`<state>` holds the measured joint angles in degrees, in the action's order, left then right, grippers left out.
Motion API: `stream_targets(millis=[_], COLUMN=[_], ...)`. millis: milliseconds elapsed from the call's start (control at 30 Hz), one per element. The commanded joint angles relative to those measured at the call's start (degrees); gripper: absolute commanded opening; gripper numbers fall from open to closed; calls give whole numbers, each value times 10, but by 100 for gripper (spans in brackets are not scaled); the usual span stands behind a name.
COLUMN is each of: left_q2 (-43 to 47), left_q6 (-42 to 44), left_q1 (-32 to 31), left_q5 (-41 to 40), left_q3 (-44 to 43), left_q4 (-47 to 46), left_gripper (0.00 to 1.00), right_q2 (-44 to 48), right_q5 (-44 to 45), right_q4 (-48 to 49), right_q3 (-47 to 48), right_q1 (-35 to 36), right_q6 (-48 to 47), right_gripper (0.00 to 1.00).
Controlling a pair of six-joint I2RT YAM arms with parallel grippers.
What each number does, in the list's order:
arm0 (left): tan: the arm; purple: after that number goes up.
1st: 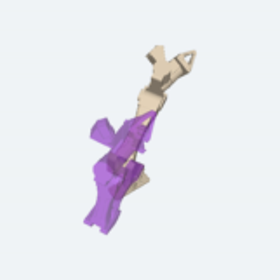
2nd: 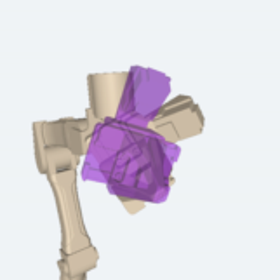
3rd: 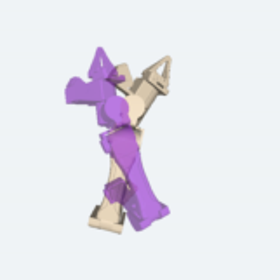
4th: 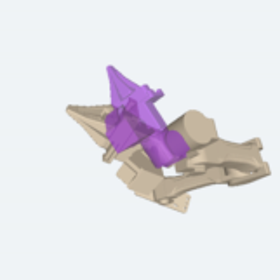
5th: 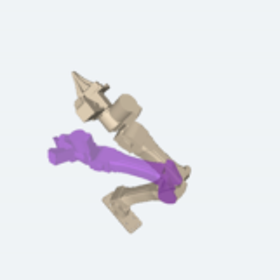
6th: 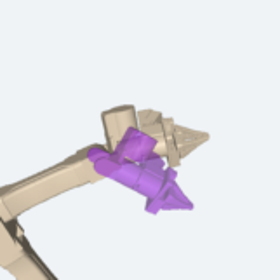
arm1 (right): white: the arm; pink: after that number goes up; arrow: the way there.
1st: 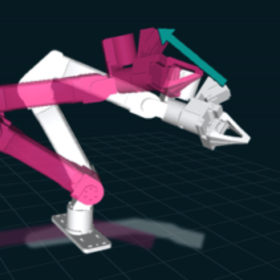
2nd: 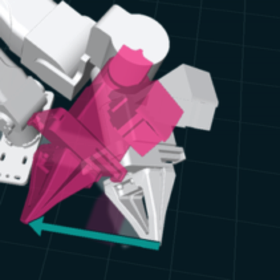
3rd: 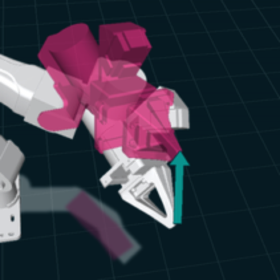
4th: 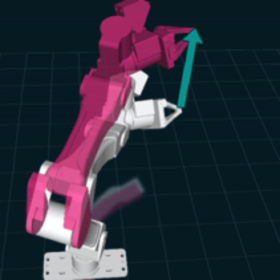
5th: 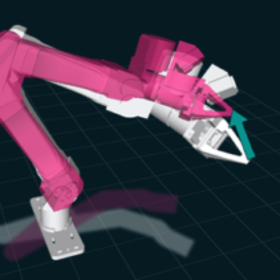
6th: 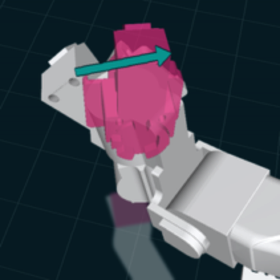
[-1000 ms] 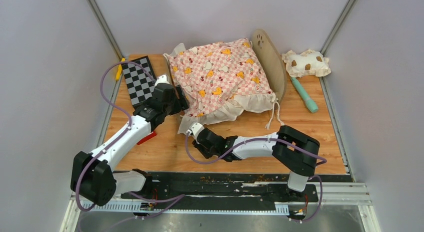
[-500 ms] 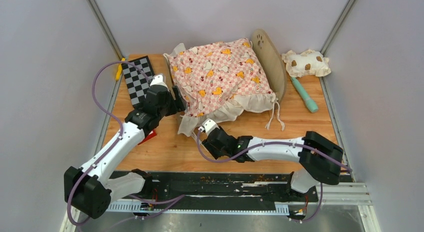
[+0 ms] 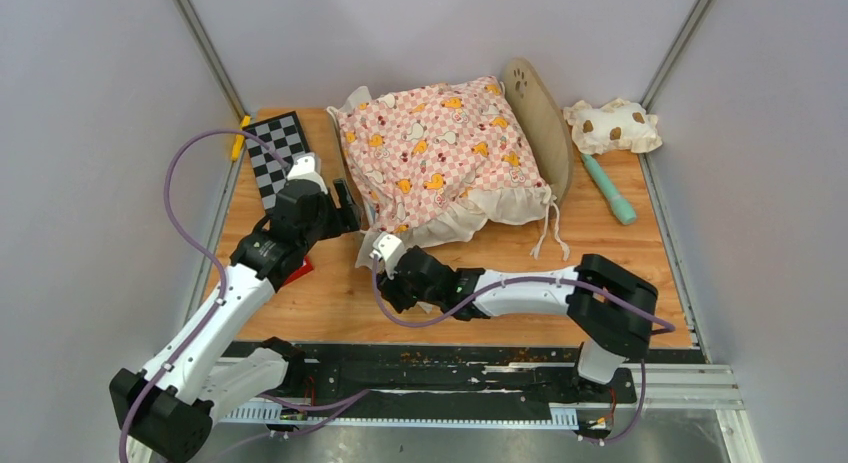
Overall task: Set up the pet bed
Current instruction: Cross the ropes on the bed frame.
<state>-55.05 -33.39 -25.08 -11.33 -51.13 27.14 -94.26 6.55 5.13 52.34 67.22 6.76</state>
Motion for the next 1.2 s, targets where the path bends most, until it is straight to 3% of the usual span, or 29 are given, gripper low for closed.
stream_targets(millis=[0, 367, 1167], left_q2=[14, 23, 18], left_q6=[20, 22, 19], left_q1=[-1, -1, -1], left_q5=[-16, -24, -22], left_q3=[4, 5, 13], left_q4=[15, 22, 21], left_gripper=[82, 82, 82], right_q2=[-47, -141, -184], right_q5=[-24, -33, 13], right_q4=[79, 94, 87], right_q3=[52, 112, 107], right_q1=[3, -15, -49], right_q6=[-20, 11, 39], right_gripper=[45, 47, 51])
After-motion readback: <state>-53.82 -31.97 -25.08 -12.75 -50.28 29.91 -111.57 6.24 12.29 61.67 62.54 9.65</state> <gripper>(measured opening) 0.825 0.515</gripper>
